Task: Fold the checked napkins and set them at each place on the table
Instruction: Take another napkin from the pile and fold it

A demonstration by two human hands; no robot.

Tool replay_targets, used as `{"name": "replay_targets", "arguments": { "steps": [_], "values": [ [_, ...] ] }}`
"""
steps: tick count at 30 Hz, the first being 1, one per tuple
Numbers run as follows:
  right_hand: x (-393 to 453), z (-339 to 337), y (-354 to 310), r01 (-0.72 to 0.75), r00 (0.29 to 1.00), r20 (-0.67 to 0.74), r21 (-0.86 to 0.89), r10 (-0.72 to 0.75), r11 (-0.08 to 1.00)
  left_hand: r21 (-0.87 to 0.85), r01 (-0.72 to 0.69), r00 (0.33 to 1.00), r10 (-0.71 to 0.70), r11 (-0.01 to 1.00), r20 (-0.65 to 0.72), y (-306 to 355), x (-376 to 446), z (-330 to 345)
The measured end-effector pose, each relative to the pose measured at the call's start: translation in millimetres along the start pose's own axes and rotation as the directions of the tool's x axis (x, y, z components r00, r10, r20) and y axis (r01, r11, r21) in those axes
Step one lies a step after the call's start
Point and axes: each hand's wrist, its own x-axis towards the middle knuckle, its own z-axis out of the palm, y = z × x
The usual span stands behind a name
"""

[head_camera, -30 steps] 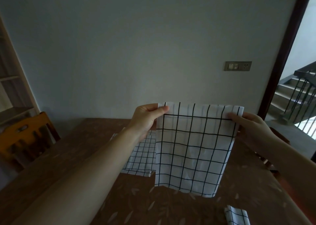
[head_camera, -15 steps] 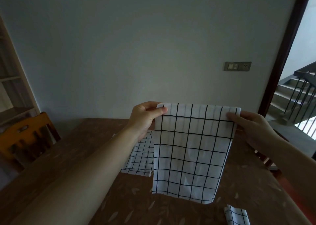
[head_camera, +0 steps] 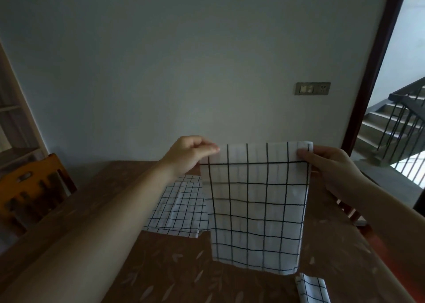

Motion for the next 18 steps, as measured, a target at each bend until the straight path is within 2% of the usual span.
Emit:
{"name": "replay_targets", "arguments": {
  "steps": [2,4,7,10,12,16,18],
  "values": [
    [0,9,-7,0.067,0.997,0.034,-0.127,-0.063,0.990,0.342,-0.127,0.983,0.074,0.931,0.165,23,2,7],
    [1,22,-13,0.133,0.988,0.106,-0.256,-0.109,0.957,0.416,-0.232,0.961,0.140,0.879,0.240,50,4,31],
    [3,39,-20,0.200,0.971,0.190,-0.310,-0.145,0.930,0.426,-0.325,0.936,0.222,0.845,0.275,75,9,67],
    [2,38,-24,0.226,0.967,0.190,-0.326,-0.171,0.918,0.353,-0.385,0.921,0.330,0.853,0.206,73,17,77],
    [-1,37,-23,0.220,0.966,0.202,-0.321,-0.161,0.921,0.328,-0.404,0.914,0.365,0.854,0.177,68,19,80],
    [-6,33,-11,0.169,0.983,0.124,-0.315,-0.136,0.934,0.298,-0.449,0.893,0.437,0.843,0.110,65,17,88],
    [-10,28,-7,0.145,0.986,0.132,-0.329,-0.107,0.933,0.263,-0.444,0.896,0.430,0.857,0.110,63,16,90]
  ]
}}
